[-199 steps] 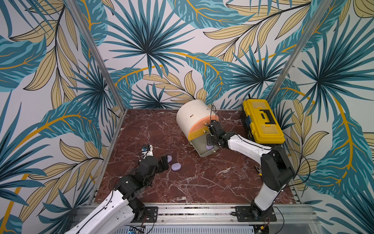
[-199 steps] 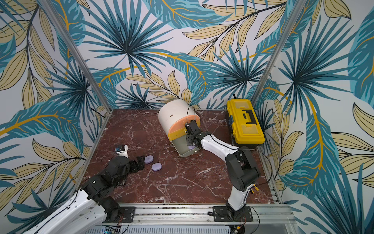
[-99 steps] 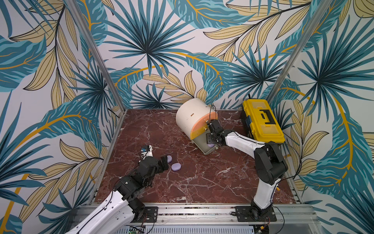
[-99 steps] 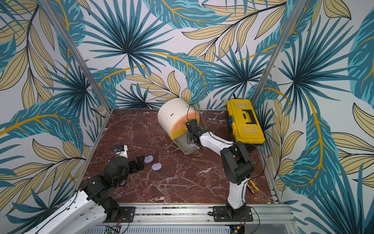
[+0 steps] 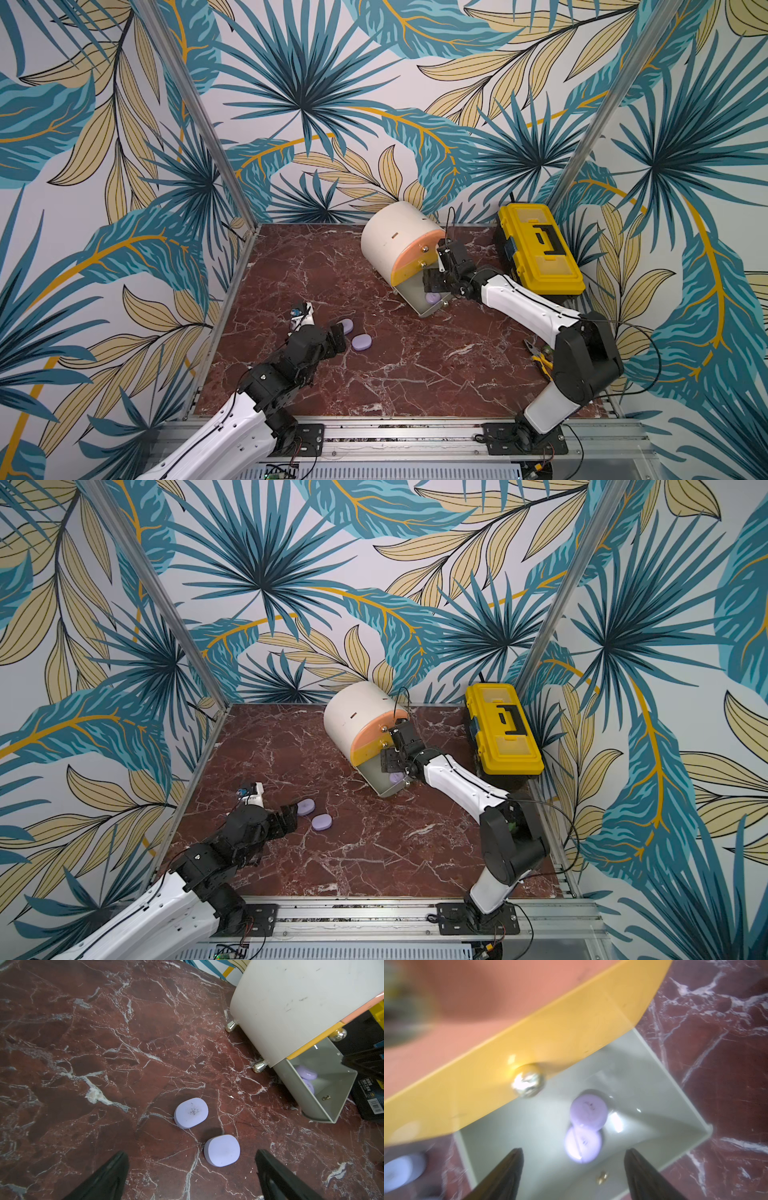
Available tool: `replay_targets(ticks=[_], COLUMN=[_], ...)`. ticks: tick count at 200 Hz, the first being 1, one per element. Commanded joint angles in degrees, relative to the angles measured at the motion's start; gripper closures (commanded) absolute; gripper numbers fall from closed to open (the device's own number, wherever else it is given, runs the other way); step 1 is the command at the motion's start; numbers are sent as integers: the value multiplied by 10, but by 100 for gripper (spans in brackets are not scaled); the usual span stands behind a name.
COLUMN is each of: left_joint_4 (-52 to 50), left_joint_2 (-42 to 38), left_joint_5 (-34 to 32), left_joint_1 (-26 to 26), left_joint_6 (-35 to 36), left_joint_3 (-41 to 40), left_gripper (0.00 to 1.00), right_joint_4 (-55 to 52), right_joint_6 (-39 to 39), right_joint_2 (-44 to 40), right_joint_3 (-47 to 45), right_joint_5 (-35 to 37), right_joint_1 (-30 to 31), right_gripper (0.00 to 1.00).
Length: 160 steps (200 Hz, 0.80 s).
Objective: Put the bluetooth earphones in the drawer according to color
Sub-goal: Place the bluetooth earphone in the drawer, then pick up the Bluetooth earphone from the center of the board.
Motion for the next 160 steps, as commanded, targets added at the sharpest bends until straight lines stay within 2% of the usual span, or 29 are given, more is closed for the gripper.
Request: replay_targets(ticks=[1, 38, 76, 94, 117, 145, 160], left_joint_4=[26, 37, 38, 36, 31, 21, 16], left_joint_2=[5, 7, -13, -24, -30, -44, -56], left_joint_5=[9, 17, 15, 14, 9, 3, 0], left_joint_1=[3, 4, 4, 4, 4, 4, 4], left_joint_6=[-17, -28, -35, -36, -37, -41, -43], left_joint_3=[-26, -42, -52, -55, -54, -57, -61], left_gripper=[0, 0, 0, 0, 0, 0, 0], right_joint_4=[8, 28, 41, 50, 77, 90, 122], right_joint_6=[12, 26, 5, 2, -12, -37, -38], right_joint_2=[-42, -106, -130, -127, -115, -73, -49], right_joint_3=[-45, -96, -123, -130, -135, -128, -128], right_joint_5=[-64, -105, -125, -126, -161, -175, -193], right_joint_1=[13, 41, 97, 113, 139, 196, 207], right_gripper=[17, 13, 13, 13, 14, 14, 15])
